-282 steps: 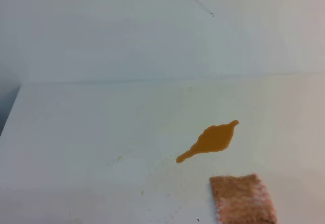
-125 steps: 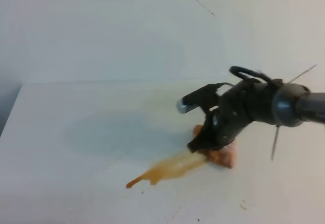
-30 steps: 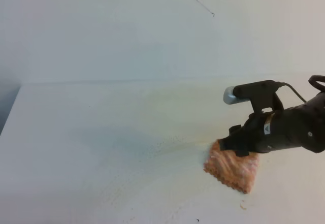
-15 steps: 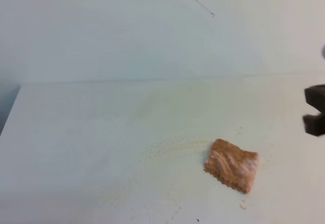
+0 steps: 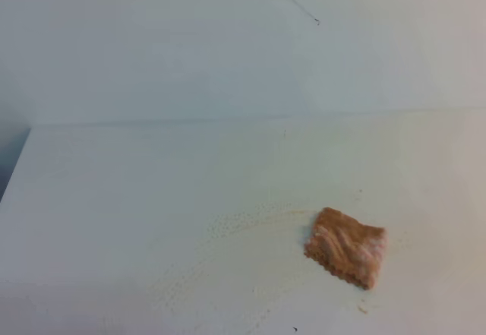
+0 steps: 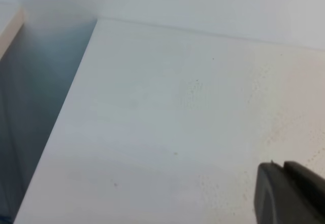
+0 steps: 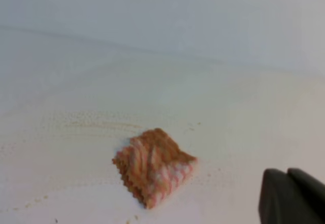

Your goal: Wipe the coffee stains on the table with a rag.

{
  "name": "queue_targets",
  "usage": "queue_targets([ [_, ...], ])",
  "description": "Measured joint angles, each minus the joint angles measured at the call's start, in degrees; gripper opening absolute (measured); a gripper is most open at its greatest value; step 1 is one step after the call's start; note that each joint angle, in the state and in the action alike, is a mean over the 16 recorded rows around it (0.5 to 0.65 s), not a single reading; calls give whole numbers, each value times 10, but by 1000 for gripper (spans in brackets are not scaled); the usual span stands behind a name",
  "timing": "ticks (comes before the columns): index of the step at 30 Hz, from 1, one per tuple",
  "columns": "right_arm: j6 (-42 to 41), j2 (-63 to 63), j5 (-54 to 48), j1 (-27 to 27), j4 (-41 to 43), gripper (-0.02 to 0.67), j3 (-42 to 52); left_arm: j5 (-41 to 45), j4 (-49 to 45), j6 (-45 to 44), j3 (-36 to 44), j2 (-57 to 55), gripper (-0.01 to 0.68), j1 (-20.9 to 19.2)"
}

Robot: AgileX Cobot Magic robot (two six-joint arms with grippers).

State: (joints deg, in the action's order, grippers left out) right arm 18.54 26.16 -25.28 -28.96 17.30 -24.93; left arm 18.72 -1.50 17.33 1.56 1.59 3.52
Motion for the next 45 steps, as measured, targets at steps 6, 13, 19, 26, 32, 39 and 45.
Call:
queue_targets([
  [6, 0, -45, -10, 0, 1, -1, 24, 0, 0, 0, 0, 0, -1, 0],
  [13, -2, -51, -23, 0, 3, -1, 30, 0, 0, 0, -5, 0, -1, 0],
  [19, -8, -61, -31, 13, 15, -1, 36, 0, 0, 0, -5, 0, -1, 0],
  [26, -12, -104, -32, 63, 36, -1, 74, 0, 0, 0, -3, 0, -1, 0],
  [32, 9, -170, -3, 138, 44, -1, 128, 0, 0, 0, -2, 0, -1, 0],
  [39, 43, -237, 45, 228, 41, -1, 188, 0, 0, 0, 2, 0, -1, 0],
  [45, 62, -260, 67, 276, 34, -1, 223, 0, 0, 0, 2, 0, -1, 0],
])
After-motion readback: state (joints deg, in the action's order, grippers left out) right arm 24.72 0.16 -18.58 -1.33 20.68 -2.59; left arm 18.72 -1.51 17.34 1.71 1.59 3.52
